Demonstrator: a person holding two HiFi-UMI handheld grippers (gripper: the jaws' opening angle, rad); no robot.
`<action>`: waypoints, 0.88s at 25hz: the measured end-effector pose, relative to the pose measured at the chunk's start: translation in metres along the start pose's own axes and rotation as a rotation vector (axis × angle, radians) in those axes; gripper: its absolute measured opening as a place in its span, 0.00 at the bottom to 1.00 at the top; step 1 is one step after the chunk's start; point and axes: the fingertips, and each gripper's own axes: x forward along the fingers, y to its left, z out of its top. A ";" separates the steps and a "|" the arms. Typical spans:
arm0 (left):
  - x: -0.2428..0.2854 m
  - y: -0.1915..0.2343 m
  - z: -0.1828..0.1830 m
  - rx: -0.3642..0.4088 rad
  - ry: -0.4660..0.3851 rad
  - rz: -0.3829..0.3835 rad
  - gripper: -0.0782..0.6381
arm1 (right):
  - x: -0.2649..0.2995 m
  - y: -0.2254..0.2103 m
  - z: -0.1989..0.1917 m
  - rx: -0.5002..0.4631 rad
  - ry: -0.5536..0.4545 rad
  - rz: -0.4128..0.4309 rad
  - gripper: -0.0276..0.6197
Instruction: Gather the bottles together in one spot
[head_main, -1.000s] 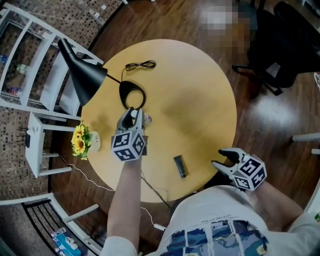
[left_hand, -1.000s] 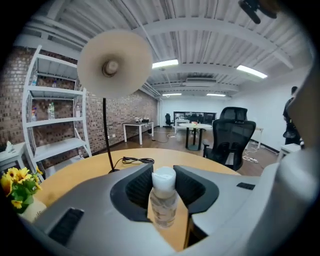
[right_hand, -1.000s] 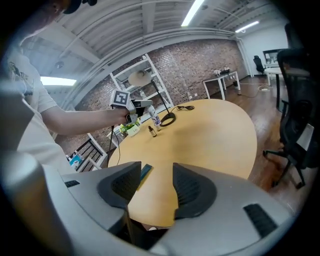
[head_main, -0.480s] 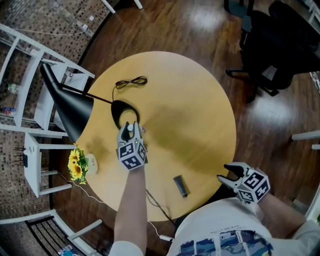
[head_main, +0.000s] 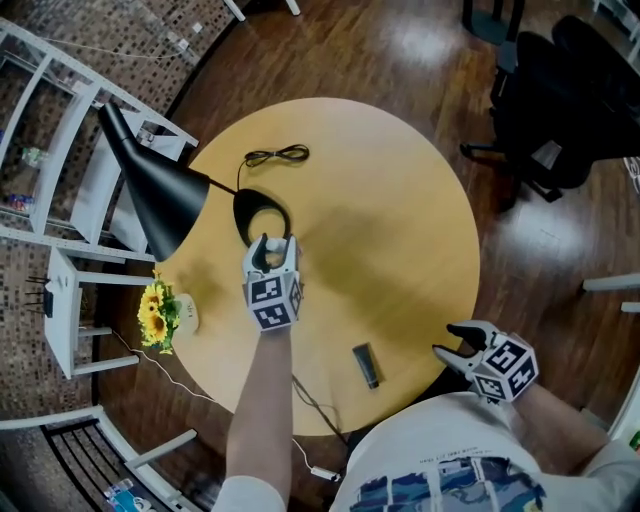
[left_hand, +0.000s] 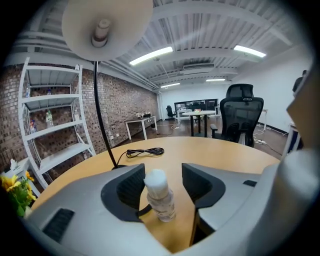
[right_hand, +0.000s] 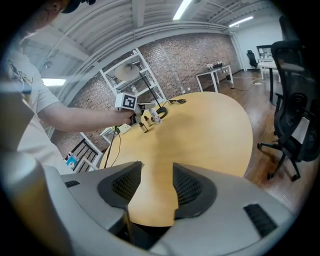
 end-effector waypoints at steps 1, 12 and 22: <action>-0.003 0.001 0.001 0.009 -0.006 -0.001 0.44 | 0.001 0.003 0.000 -0.006 0.000 0.000 0.39; -0.147 -0.006 0.063 -0.144 -0.258 0.007 0.45 | 0.007 0.053 0.006 -0.123 -0.039 0.020 0.39; -0.370 -0.009 -0.042 -0.343 -0.192 -0.026 0.45 | 0.008 0.171 0.004 -0.285 -0.103 0.036 0.39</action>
